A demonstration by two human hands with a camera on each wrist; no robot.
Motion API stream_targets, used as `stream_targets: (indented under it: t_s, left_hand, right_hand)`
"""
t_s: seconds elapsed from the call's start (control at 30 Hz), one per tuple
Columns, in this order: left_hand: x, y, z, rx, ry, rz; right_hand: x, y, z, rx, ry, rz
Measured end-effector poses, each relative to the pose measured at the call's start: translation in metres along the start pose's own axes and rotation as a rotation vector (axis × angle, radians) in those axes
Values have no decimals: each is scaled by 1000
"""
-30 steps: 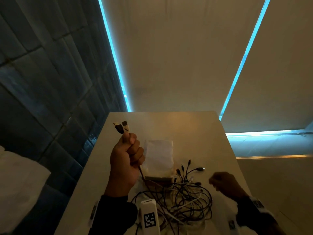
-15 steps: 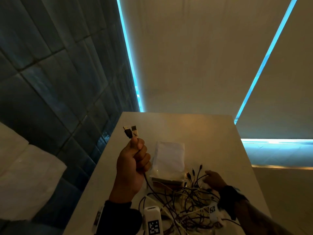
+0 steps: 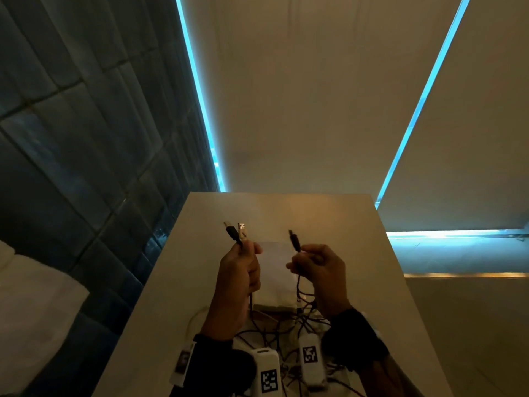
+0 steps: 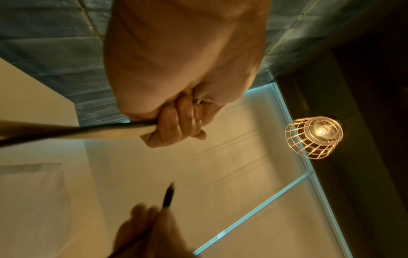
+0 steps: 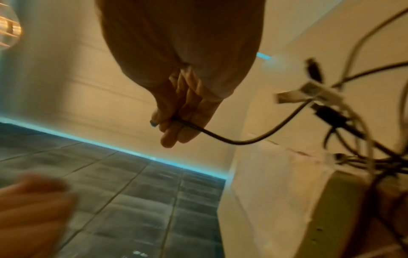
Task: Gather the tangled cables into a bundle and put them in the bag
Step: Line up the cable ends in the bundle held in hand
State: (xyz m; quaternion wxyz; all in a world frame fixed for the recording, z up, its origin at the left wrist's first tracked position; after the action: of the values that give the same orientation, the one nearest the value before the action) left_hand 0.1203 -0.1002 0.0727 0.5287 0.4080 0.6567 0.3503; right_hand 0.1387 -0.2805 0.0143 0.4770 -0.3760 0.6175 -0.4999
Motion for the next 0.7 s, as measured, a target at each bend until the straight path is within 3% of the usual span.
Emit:
stream_targets:
  t_s: [0.23, 0.43, 0.7]
  left_hand:
    - [-11, -10, -2, -18, 0, 265]
    - [0, 4, 0, -120, 52, 160]
    - [-15, 11, -6, -192, -7, 267]
  right_hand:
    - [-49, -52, -33, 152, -198, -36]
    - [-51, -35, -44, 99, -365, -179]
    - [-59, -55, -49, 299, -366, -361]
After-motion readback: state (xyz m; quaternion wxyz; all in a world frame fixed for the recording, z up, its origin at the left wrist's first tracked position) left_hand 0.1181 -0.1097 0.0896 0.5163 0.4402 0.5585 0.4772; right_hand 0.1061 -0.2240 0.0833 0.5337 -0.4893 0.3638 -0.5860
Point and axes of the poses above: each hand's wrist, its own z-axis towards the middle knuckle, its own x-axis out of the back of the hand, y = z × x, the point moved 8 cm from there along z, towards the middle knuckle, and after that the axes turned 6 degrees about -z, right-handed, at the moved point
